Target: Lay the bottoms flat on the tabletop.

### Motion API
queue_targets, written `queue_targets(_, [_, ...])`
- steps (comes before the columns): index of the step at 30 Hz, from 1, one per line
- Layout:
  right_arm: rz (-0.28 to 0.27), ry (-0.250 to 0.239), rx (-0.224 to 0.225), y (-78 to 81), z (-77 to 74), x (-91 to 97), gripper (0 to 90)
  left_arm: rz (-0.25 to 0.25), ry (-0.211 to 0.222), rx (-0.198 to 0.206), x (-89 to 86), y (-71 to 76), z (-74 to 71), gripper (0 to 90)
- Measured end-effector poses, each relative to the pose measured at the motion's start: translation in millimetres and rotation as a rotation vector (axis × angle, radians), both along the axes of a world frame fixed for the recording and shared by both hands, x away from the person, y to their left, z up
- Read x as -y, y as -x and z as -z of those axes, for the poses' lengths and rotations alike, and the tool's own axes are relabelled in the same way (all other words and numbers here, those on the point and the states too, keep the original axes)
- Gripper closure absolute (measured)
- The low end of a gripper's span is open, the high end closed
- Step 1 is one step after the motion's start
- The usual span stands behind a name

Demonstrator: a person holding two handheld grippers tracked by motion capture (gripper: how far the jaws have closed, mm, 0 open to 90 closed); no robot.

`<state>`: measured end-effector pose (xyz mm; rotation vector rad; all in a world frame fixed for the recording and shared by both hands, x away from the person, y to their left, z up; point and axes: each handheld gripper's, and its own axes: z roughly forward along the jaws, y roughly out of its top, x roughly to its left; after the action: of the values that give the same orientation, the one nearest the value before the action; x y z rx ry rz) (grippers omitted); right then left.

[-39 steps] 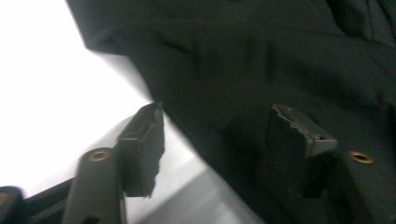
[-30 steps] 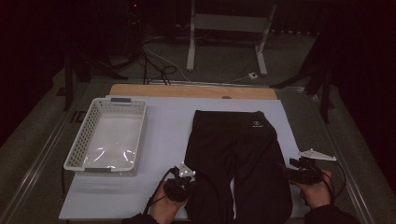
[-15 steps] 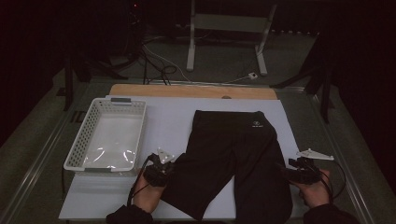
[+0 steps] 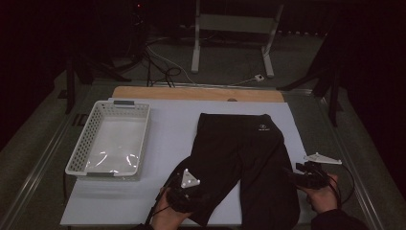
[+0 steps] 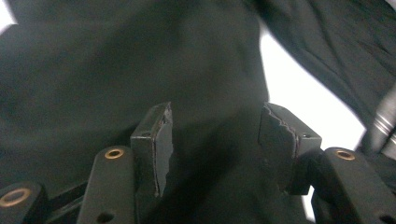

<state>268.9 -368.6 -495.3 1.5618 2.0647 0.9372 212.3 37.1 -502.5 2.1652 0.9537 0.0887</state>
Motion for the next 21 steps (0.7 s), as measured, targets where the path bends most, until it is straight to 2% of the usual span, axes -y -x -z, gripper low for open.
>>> queue_targets(1, [0.001, -0.004, 0.001, -0.1, 0.1, -0.1, 33.2, 0.039, -0.007, -0.012, 4.8, 4.9, 2.2, 45.1])
queue_targets(4, [-0.001, -0.005, -0.001, -0.2, 0.2, -0.2, 33.2, 0.084, -0.066, -0.010, 13.9, 11.7, 7.0, 42.1])
queue_targets(8, [-0.007, -0.004, -0.001, -0.2, 0.1, -0.6, 33.2, 0.102, -0.129, 0.022, 22.8, 15.6, 9.6, 42.7])
queue_targets(9, [-0.006, -0.007, -0.002, -0.2, 0.1, -0.9, 33.1, 0.096, -0.151, 0.038, 24.9, 15.8, 9.3, 46.4])
queue_targets(10, [-0.006, -0.005, -0.001, -0.4, 0.2, -1.0, 33.1, 0.095, -0.163, 0.045, 26.4, 15.7, 8.7, 55.5])
queue_targets(12, [-0.005, -0.001, 0.001, -0.5, 0.4, -1.6, 33.2, 0.110, -0.150, 0.015, 29.5, 14.8, 8.4, 80.4])
queue_targets(13, [-0.009, -0.001, 0.000, -0.5, 0.2, -1.9, 33.2, 0.115, -0.147, 0.010, 32.4, 15.7, 8.5, 85.6])
queue_targets(14, [-0.010, 0.000, 0.000, -0.6, 0.2, -2.4, 33.2, 0.127, -0.136, 0.000, 35.5, 16.8, 8.3, 86.7])
queue_targets(18, [-0.007, 0.002, 0.003, -0.9, 0.4, -3.4, 33.2, 0.181, -0.046, -0.087, 48.5, 21.2, 9.6, 86.6])
queue_targets(20, [-0.009, 0.000, 0.000, -1.0, 0.5, -3.5, 33.2, 0.227, 0.042, -0.124, 53.2, 22.4, 8.9, 79.8])
queue_targets(21, [-0.009, 0.000, 0.000, -1.0, 0.7, -3.5, 33.2, 0.243, 0.061, -0.118, 55.2, 22.2, 6.9, 73.1])
